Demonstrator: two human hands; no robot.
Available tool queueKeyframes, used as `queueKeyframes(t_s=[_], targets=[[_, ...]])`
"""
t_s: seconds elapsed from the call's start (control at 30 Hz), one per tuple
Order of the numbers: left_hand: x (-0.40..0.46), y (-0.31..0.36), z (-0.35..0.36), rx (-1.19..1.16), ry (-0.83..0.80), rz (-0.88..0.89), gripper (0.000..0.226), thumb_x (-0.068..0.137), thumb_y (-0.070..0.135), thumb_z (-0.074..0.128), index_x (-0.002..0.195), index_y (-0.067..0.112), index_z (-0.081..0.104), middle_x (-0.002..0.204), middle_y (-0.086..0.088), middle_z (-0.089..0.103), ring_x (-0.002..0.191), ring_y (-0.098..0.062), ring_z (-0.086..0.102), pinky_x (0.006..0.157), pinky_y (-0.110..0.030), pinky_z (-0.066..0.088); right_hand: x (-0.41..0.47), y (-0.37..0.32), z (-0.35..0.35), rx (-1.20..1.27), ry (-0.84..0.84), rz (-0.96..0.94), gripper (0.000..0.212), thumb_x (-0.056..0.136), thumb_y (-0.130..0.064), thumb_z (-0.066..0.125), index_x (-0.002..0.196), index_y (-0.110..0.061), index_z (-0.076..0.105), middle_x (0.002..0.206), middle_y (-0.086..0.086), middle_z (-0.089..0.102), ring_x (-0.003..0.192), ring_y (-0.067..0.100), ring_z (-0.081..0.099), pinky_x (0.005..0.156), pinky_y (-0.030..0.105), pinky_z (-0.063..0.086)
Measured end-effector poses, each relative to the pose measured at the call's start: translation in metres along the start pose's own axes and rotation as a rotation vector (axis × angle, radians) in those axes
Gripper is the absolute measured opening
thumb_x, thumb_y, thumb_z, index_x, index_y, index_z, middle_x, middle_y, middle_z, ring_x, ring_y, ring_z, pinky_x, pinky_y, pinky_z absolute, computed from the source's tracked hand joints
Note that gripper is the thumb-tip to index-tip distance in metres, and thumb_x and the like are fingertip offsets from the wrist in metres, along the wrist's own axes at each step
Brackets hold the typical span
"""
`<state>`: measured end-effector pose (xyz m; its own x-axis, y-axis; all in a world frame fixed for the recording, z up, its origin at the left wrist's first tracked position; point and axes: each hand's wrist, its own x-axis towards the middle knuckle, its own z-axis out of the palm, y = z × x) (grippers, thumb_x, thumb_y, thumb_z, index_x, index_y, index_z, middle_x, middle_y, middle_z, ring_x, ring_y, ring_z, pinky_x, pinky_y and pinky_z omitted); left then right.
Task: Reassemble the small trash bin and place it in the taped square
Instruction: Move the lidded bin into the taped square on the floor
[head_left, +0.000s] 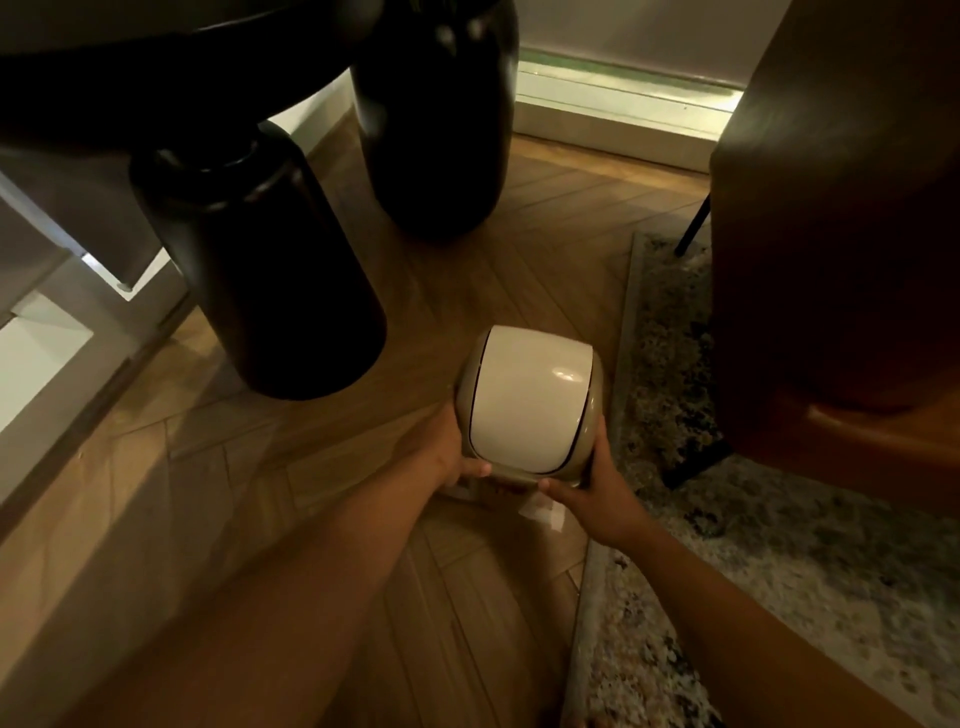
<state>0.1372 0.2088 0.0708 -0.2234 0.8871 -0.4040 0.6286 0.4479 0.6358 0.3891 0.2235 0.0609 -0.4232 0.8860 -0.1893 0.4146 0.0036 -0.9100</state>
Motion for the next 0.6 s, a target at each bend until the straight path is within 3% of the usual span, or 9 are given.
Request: queueKeyframes(t_s=[0.2,0.37,0.47,0.6], targets=[[0.042,0.017,-0.015,-0.022,-0.009,0.041,0.12,0.055,0.025,0.096,0.154,0.025,0.026,0.152,-0.003,0.043,0.139,-0.027,0.04,0.115,-0.045,0.032,0.026,0.001,0.01,0.058,0.127,0.013,0.112,0.088,-0.021,0.08,0.165,-0.034,-0.001,0.161,-0.011,0.04,0.145,0.008,0.044,0.117,0.046,0.041],[0.066,0.022,-0.025,0.006,-0.024,0.11,0.128,0.058,0.026,0.094,0.157,0.02,0.014,0.159,-0.006,0.029,0.146,-0.026,0.028,0.118,-0.046,0.027,0.052,-0.009,0.011,0.066,0.166,-0.009,0.109,0.092,-0.011,0.075,0.166,-0.024,-0.003,0.163,-0.004,0.037,0.147,0.01,0.041,0.12,0.042,0.037],[0.074,0.021,-0.023,0.009,-0.026,0.128,0.13,0.057,0.027,0.094,0.157,0.025,0.011,0.159,-0.005,0.029,0.145,-0.027,0.029,0.117,-0.047,0.028,0.06,-0.009,0.002,0.071,0.144,-0.02,0.104,0.091,-0.009,0.076,0.166,-0.022,0.005,0.16,-0.004,0.041,0.144,0.007,0.043,0.119,0.038,0.039],[0.077,0.018,-0.013,0.014,0.056,0.156,0.136,0.05,0.04,0.094,0.155,0.037,0.008,0.16,-0.002,0.029,0.146,-0.025,0.027,0.117,-0.048,0.028,0.058,0.0,-0.005,0.062,0.16,-0.021,0.103,0.093,-0.007,0.073,0.166,-0.022,0.002,0.162,-0.003,0.04,0.146,0.01,0.043,0.119,0.044,0.039]])
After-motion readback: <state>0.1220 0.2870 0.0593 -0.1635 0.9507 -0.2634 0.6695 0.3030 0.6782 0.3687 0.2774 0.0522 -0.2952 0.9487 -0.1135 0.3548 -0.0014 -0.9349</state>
